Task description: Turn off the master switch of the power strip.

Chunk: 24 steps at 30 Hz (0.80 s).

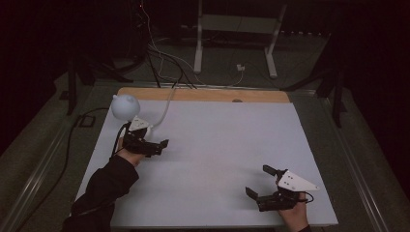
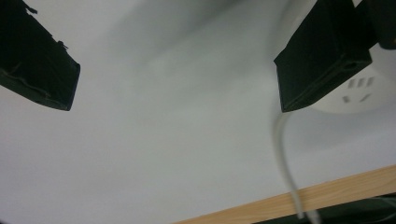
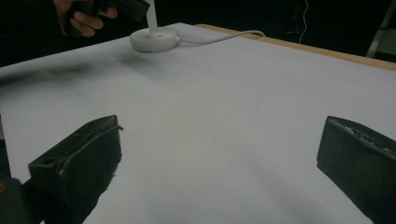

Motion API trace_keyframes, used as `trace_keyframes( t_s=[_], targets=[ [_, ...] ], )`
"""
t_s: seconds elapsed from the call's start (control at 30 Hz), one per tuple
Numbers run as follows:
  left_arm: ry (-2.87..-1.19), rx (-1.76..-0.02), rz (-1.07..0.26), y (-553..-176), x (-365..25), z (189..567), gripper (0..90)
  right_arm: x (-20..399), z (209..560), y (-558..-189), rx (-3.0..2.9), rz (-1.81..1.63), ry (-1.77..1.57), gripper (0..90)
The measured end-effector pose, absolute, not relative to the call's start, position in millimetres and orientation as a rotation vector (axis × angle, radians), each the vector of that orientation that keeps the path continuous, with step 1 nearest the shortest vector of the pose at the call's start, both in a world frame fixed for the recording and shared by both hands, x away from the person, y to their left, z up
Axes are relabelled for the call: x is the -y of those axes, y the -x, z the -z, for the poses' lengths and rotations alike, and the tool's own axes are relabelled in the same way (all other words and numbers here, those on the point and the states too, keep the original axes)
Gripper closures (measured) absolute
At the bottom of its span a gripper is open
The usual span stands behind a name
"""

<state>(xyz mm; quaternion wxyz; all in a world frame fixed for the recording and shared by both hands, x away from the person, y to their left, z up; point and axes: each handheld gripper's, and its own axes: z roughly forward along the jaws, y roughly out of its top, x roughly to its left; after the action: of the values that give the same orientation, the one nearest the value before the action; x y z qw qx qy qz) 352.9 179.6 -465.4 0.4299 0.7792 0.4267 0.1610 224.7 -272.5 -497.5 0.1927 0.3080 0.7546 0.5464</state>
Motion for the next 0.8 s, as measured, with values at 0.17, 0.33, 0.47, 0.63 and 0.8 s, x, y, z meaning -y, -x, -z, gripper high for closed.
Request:
trace_keyframes(
  t_s=[0.17,0.33,0.47,0.63,0.8],
  targets=[
    [-1.954,-0.988,-0.337,-341.2,-172.0,461.2,0.3,272.8,497.4,-224.6,-2.117,-1.533,-0.865,0.0],
    [-1.96,-0.921,-0.31,-326.1,-167.5,458.0,0.3,272.5,497.6,-224.8,-2.118,-1.534,-0.866,0.0],
    [-1.966,-0.894,-0.292,-316.5,-168.5,457.5,0.3,272.5,497.6,-224.8,-2.119,-1.534,-0.869,0.0],
    [-1.982,-0.872,-0.29,-304.4,-170.6,460.3,0.3,272.1,497.6,-224.7,-2.122,-1.532,-0.869,0.0],
    [-2.001,-0.855,-0.284,-294.4,-174.0,465.2,0.3,271.8,497.8,-224.8,-2.123,-1.531,-0.867,0.0]
  ],
)
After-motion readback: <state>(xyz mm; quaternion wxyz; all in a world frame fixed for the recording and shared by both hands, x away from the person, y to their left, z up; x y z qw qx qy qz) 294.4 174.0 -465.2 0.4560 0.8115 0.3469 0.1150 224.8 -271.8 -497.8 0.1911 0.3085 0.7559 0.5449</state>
